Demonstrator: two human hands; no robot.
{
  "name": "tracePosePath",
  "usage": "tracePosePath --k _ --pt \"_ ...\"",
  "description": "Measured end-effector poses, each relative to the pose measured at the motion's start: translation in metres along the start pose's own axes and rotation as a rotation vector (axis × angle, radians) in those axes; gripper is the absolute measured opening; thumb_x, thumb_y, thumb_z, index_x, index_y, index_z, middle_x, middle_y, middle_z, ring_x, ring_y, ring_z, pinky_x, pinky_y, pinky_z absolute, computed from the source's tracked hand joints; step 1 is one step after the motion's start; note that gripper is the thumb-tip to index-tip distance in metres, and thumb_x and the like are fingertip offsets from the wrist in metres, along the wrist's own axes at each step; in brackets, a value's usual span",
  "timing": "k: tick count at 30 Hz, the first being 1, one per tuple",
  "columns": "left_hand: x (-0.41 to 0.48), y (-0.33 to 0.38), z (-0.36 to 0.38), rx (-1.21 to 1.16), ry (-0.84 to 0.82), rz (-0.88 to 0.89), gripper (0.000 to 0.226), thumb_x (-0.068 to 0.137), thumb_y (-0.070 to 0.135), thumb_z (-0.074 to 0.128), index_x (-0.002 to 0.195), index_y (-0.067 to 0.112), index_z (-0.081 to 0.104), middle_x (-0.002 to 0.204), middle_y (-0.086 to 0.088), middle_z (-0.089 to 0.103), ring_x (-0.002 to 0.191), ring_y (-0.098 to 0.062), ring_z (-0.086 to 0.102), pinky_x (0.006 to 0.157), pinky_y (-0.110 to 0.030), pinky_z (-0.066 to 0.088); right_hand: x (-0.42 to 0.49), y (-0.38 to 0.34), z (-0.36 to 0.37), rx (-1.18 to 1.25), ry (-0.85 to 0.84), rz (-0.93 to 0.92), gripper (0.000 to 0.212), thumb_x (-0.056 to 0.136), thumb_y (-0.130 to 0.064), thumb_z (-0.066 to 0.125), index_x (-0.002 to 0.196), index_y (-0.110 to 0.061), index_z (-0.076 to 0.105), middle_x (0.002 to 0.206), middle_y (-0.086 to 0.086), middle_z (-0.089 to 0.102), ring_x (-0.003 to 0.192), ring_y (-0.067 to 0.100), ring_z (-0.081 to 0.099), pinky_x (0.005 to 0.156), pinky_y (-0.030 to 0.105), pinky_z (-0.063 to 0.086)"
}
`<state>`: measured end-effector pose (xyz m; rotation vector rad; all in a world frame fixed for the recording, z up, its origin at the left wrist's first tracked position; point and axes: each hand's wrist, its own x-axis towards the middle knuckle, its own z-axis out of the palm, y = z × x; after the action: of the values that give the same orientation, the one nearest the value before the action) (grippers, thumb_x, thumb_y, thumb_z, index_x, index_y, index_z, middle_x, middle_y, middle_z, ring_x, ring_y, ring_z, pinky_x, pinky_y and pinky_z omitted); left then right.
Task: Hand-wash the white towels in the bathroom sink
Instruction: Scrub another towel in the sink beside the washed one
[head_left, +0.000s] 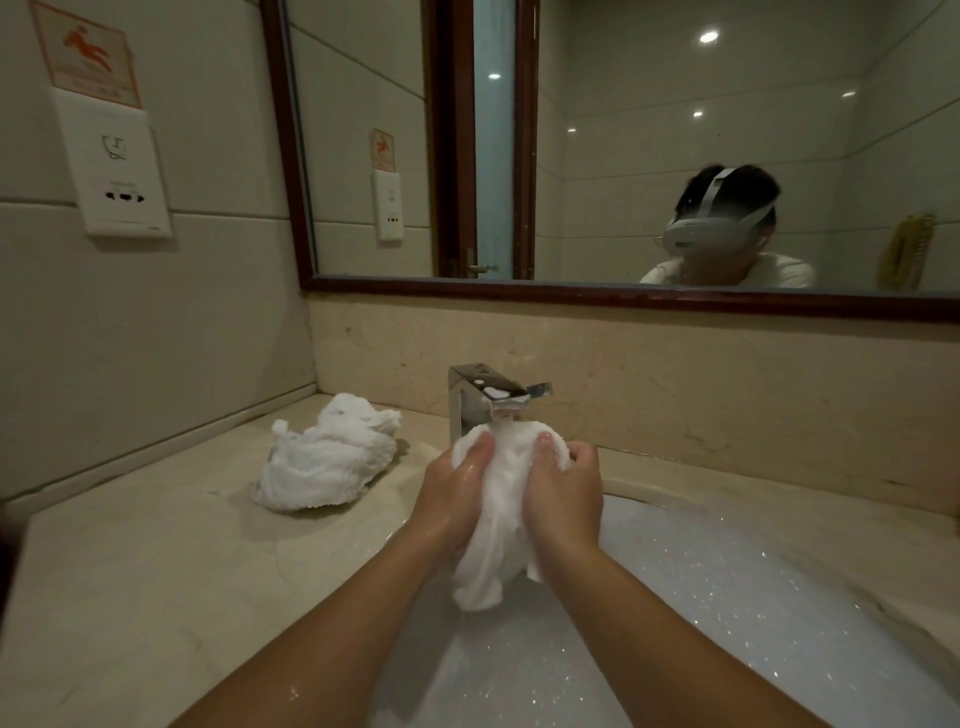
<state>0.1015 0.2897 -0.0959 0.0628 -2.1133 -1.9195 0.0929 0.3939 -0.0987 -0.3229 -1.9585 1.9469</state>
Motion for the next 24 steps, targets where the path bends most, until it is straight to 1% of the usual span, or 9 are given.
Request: tracePosePath --k 1,4,8,11,14,16,19,22,24 --pt "-0.001 0.002 0.0 0.001 0.004 -0.001 0.03 0.108 0.048 0.048 0.12 0.03 0.068 0.096 0.012 0.072 0.089 -0.003 0.069 0.062 -0.014 0.05 0.0 -0.001 0.0 0.001 0.0 0.002 0.024 0.102 -0.055 0.05 0.097 -0.032 0.053 0.111 0.002 0.065 0.095 0.024 0.068 0.089 0.052 0.06" --pt "0.0 0.002 0.001 0.009 0.015 -0.018 0.03 0.107 0.05 0.048 0.116 0.03 0.069 0.096 0.01 0.074 0.09 -0.006 0.07 0.069 -0.022 0.051 -0.001 -0.001 0.001 0.006 -0.006 0.008 0.025 0.1 -0.058 0.048 0.096 -0.034 0.053 0.112 0.002 0.065 0.095 0.025 0.068 0.087 0.054 0.061" --pt "-0.002 0.003 0.001 0.021 0.02 -0.001 0.036 0.107 0.05 0.048 0.129 0.029 0.068 0.103 0.011 0.071 0.096 -0.005 0.066 0.073 -0.022 0.05 -0.003 -0.002 0.0 -0.005 -0.013 -0.003 0.023 0.102 -0.056 0.048 0.096 -0.034 0.052 0.112 0.003 0.065 0.095 0.026 0.068 0.086 0.054 0.062" --pt "-0.002 0.004 0.001 0.008 0.035 -0.005 0.033 0.107 0.049 0.048 0.124 0.03 0.068 0.101 0.011 0.072 0.096 -0.007 0.068 0.075 -0.024 0.052 -0.003 -0.005 -0.002 -0.027 -0.027 -0.032 0.022 0.105 -0.054 0.048 0.097 -0.033 0.051 0.114 0.004 0.063 0.097 0.026 0.067 0.089 0.054 0.061" --pt "-0.003 0.007 0.003 -0.019 0.044 -0.028 0.038 0.107 0.051 0.046 0.12 0.026 0.071 0.102 0.003 0.076 0.096 -0.013 0.072 0.072 -0.027 0.053 -0.001 -0.007 -0.004 -0.073 -0.058 -0.084 0.019 0.107 -0.049 0.048 0.106 -0.031 0.054 0.119 0.005 0.062 0.1 0.024 0.066 0.093 0.051 0.059" --pt "-0.005 0.009 0.004 -0.042 0.048 -0.043 0.042 0.107 0.053 0.046 0.122 0.023 0.071 0.104 -0.001 0.077 0.096 -0.017 0.073 0.07 -0.028 0.053 -0.001 -0.008 -0.007 -0.121 -0.097 -0.128 0.02 0.108 -0.045 0.048 0.115 -0.028 0.056 0.122 0.004 0.061 0.1 0.023 0.066 0.092 0.049 0.059" --pt "-0.004 0.009 0.005 -0.059 0.048 -0.054 0.043 0.105 0.055 0.049 0.123 0.023 0.072 0.105 -0.002 0.077 0.095 -0.018 0.073 0.069 -0.028 0.053 -0.004 -0.01 -0.012 -0.211 -0.149 -0.216 0.021 0.11 -0.041 0.044 0.12 -0.028 0.057 0.126 0.003 0.056 0.096 0.017 0.064 0.089 0.047 0.059" --pt "-0.003 0.01 0.004 -0.038 0.041 -0.043 0.044 0.104 0.056 0.051 0.129 0.026 0.07 0.11 -0.002 0.076 0.098 -0.018 0.072 0.078 -0.032 0.056 -0.009 -0.011 -0.02 -0.318 -0.192 -0.298 0.026 0.112 -0.036 0.039 0.127 -0.023 0.056 0.129 0.004 0.051 0.089 0.004 0.054 0.08 0.035 0.048" --pt "-0.004 0.009 0.004 -0.029 0.029 -0.028 0.042 0.104 0.054 0.051 0.136 0.03 0.066 0.115 0.0 0.074 0.102 -0.018 0.071 0.09 -0.035 0.058 -0.013 -0.01 -0.024 -0.35 -0.197 -0.311 0.028 0.113 -0.035 0.039 0.131 -0.019 0.054 0.132 0.005 0.05 0.088 0.003 0.052 0.079 0.033 0.042"
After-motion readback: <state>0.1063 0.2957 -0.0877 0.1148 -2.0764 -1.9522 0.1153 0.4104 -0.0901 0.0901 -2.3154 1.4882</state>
